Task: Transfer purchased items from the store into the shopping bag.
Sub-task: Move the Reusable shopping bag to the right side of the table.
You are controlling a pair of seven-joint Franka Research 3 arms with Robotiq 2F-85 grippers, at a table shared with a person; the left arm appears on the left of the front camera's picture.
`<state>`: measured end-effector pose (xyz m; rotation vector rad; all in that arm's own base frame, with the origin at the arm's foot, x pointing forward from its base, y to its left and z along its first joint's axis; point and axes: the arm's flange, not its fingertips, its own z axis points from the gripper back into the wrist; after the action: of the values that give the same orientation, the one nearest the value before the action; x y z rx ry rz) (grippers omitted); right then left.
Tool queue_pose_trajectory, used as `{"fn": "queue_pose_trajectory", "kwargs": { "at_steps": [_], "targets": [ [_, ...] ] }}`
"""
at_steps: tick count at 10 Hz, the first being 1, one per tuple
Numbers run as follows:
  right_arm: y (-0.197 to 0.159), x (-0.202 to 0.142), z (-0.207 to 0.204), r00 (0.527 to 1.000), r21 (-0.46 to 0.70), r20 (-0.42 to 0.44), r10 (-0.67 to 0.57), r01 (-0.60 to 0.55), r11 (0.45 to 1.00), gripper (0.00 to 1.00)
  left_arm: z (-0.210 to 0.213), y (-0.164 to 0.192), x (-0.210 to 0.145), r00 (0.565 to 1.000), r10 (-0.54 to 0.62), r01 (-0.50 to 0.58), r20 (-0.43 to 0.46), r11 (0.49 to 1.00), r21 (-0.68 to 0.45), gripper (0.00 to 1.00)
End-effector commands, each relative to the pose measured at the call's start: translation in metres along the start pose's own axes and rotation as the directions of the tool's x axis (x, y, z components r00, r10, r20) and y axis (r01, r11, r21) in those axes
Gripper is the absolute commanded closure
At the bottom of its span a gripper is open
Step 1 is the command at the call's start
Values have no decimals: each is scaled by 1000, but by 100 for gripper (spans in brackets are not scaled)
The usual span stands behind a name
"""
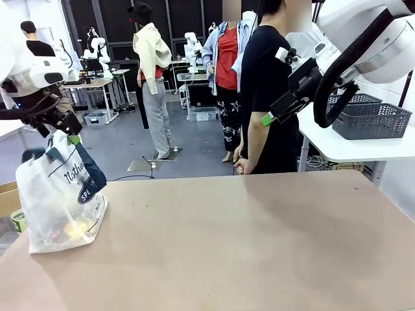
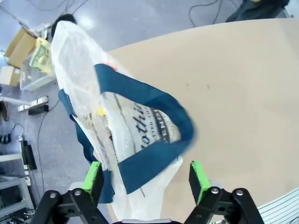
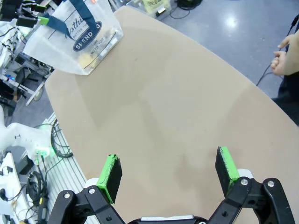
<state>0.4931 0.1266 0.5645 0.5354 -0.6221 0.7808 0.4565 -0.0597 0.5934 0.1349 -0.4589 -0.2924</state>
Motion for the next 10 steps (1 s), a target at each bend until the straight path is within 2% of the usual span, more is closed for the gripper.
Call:
{"fn": "queue_pose_trajectory", "kwargs": {
  "at_steps": [1,2,4,5,7,10],
  "targets": [
    [1,-2,0,1000,4,0,-7,7,1000,0,19,-10,5,998,-59,60,5,989,-133,0],
    [1,-2,0,1000,4,0,-7,7,1000,0,25,-18,12,995,-99,101,16,970,-222,0],
    [1,-2,0,1000,4,0,-7,7,1000,0,22,-23,26,982,-187,182,29,893,-412,0],
    [1,-2,0,1000,4,0,-7,7,1000,0,14,-26,31,970,-241,231,38,857,-460,0],
    [1,-2,0,1000,4,0,-7,7,1000,0,-4,-27,42,921,-349,383,171,743,-548,0],
    [1,-2,0,1000,4,0,-7,7,1000,0,-11,-29,52,860,-353,510,368,601,-615,0]
  ]
}}
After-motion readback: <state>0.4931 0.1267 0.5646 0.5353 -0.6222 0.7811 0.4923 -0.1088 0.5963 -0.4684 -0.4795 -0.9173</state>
